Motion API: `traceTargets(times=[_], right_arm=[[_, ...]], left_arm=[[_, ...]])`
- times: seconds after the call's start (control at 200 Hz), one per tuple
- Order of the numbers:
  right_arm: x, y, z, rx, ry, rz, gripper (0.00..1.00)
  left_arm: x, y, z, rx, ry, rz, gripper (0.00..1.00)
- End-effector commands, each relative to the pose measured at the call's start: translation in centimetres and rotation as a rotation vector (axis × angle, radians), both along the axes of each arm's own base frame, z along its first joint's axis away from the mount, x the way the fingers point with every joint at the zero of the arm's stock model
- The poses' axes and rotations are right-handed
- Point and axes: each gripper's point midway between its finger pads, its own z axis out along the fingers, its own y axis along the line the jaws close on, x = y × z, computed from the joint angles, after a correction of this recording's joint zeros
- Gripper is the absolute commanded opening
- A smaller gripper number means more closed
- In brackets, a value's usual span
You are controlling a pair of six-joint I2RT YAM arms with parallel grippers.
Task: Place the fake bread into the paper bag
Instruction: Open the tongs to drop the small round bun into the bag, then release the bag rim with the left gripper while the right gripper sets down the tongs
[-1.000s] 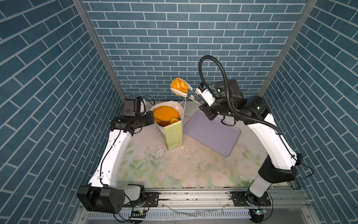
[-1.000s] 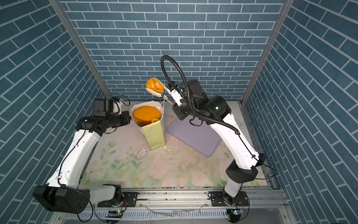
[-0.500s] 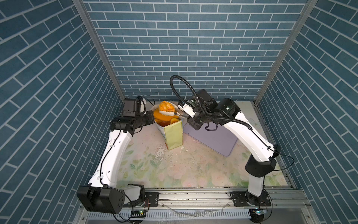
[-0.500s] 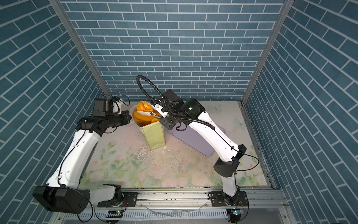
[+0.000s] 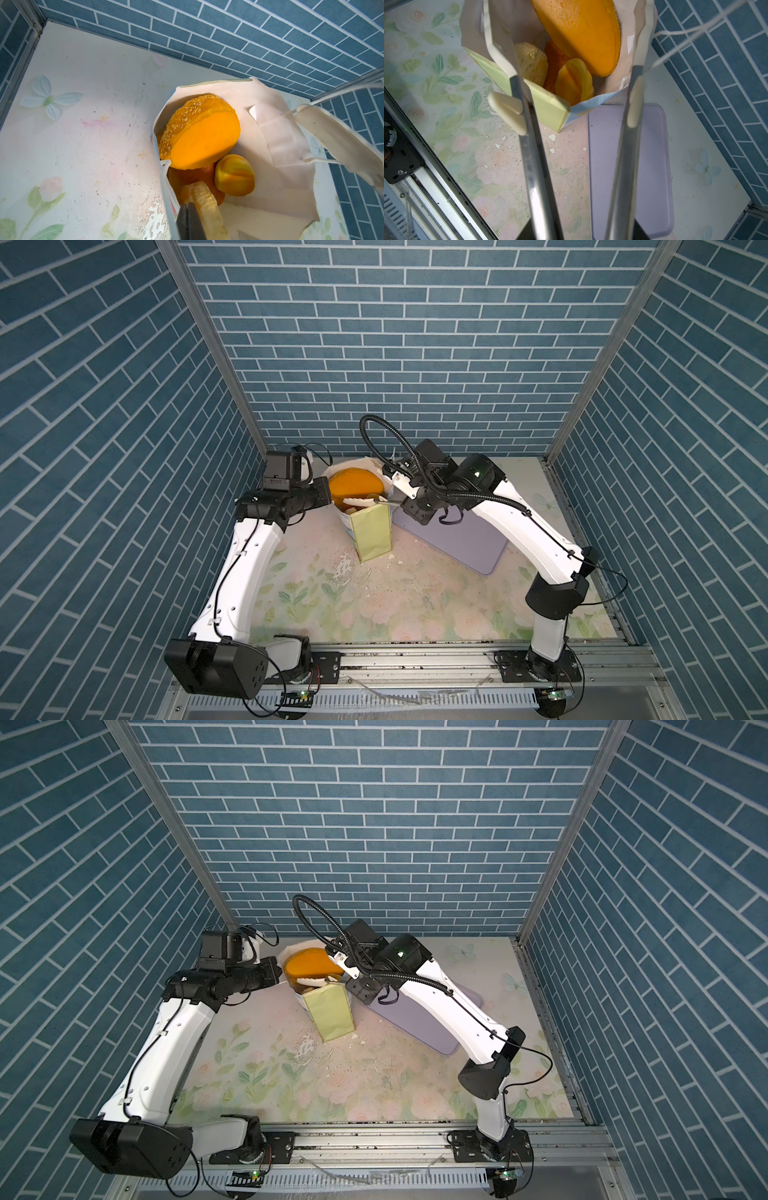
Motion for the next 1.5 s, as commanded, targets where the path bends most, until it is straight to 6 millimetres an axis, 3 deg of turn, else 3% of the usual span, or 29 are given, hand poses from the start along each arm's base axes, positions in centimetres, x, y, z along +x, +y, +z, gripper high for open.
traceTargets(times=[0.0, 0.14, 0.27, 0.39, 0.53, 0.68, 0.805, 1.005, 1.185, 1.495], right_arm=[[0.7, -0.5, 4.5, 0.103, -0.107, -0.035, 0.47], [1.2, -1.3, 7.6, 0.194, -0.169, -0.066, 0.45], [2.4, -3.6, 9.8, 0.257, -0.215, -0.148, 0.44], [4.6, -7.9, 10.2, 0.274, -0.227, -0.293, 0.44], [6.9, -14.5, 7.9, 0.244, -0.223, -0.510, 0.44], [8.3, -22.2, 2.5, 0.240, -0.163, -0.752, 0.44], [9.0, -29.0, -4.3, 0.240, -0.077, -0.987, 0.44], [8.6, -37.1, -14.6, 0.164, 0.048, -1.221, 0.44], [7.6, -39.6, -20.8, 0.116, 0.160, -1.319, 0.45], [4.9, -40.7, -26.1, 0.050, 0.265, -1.427, 0.47]], left_arm=[[-0.3, -0.2, 0.9, 0.003, -0.021, -0.008, 0.05], [-0.4, 0.0, 1.3, 0.014, -0.032, -0.004, 0.07], [-0.6, 0.5, 2.1, 0.044, -0.047, 0.004, 0.19], [-0.9, 1.4, 2.8, 0.095, -0.051, 0.026, 0.38], [-1.5, 2.6, 4.5, 0.158, -0.090, 0.058, 0.56], [-1.9, 5.0, 5.6, 0.255, -0.112, 0.128, 0.64], [-2.0, 7.2, 5.6, 0.307, -0.097, 0.206, 0.68], [-2.3, 10.0, 4.6, 0.302, -0.068, 0.283, 0.70], [-2.5, 11.0, 3.0, 0.296, -0.032, 0.311, 0.71], [-2.7, 10.7, 0.3, 0.265, 0.027, 0.311, 0.71]])
